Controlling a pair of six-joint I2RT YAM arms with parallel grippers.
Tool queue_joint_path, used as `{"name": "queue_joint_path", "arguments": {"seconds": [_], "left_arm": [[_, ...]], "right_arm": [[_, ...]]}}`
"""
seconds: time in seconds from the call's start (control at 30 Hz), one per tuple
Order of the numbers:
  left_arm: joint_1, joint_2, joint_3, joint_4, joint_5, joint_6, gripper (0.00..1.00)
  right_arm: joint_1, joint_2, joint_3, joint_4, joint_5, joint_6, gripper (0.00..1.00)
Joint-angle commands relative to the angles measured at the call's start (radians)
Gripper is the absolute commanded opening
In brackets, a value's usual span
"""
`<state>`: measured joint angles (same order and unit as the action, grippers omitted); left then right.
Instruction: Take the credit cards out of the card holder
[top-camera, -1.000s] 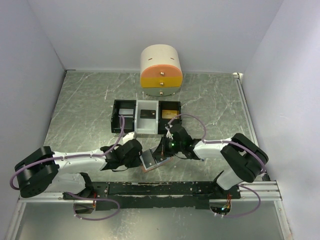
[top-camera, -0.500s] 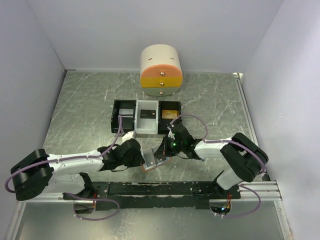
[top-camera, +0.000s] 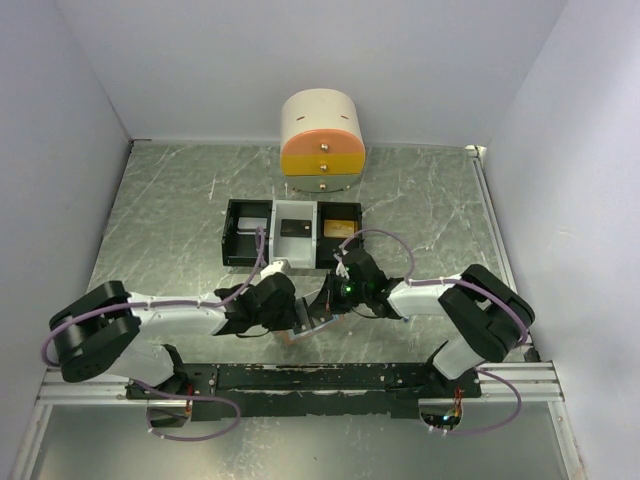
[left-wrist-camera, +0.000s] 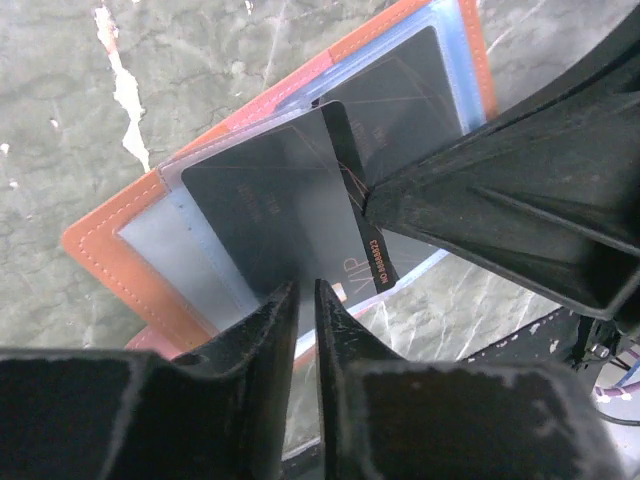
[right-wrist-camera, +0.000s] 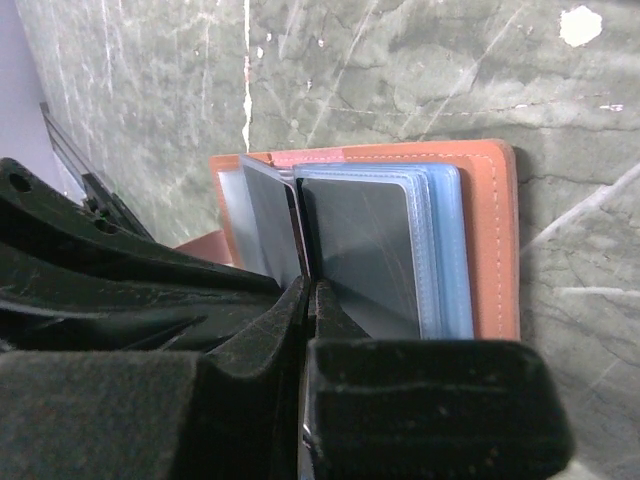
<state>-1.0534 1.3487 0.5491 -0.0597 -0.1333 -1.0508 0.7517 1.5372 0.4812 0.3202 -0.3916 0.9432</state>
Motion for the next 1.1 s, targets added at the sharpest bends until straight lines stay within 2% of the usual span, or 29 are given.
{"name": "queue_joint_path", "arguments": {"seconds": [0.0, 0.13, 0.37, 0.53, 0.67, 0.77, 0.87, 1.07], "left_arm": [[-0.016, 0.078, 0.003, -0.008, 0.004, -0.01, 0.22], [-0.034, 0.105, 0.037, -0.1, -0.045, -0.011, 0.17], [-0.045, 0.05, 0.027, -0.168, -0.092, -0.033, 0.16], [-0.045, 0.004, -0.018, -0.158, -0.097, -0.044, 0.15], [-0.044, -0.017, -0.035, -0.152, -0.097, -0.052, 0.15], [-0.044, -0.022, -0.035, -0.157, -0.099, -0.051, 0.14], [-0.045, -0.018, -0.032, -0.162, -0.101, -0.051, 0.14], [-0.045, 0.005, -0.032, -0.15, -0.092, -0.049, 0.12]], "right_arm": [[-0.006, 0.01, -0.011, 0.016, -0.008, -0.008, 0.0], [-0.005, -0.006, -0.011, -0.008, 0.007, -0.017, 0.0], [-0.006, 0.008, -0.006, 0.033, -0.049, -0.019, 0.0], [-0.004, 0.03, -0.005, 0.069, -0.073, -0.016, 0.1], [-0.004, 0.056, 0.006, 0.055, -0.084, -0.03, 0.13], [-0.005, 0.048, -0.009, 0.084, -0.086, -0.016, 0.09], [-0.004, 0.027, -0.008, 0.064, -0.069, -0.023, 0.0], [-0.01, -0.044, -0.002, -0.053, 0.041, -0.048, 0.0]]}}
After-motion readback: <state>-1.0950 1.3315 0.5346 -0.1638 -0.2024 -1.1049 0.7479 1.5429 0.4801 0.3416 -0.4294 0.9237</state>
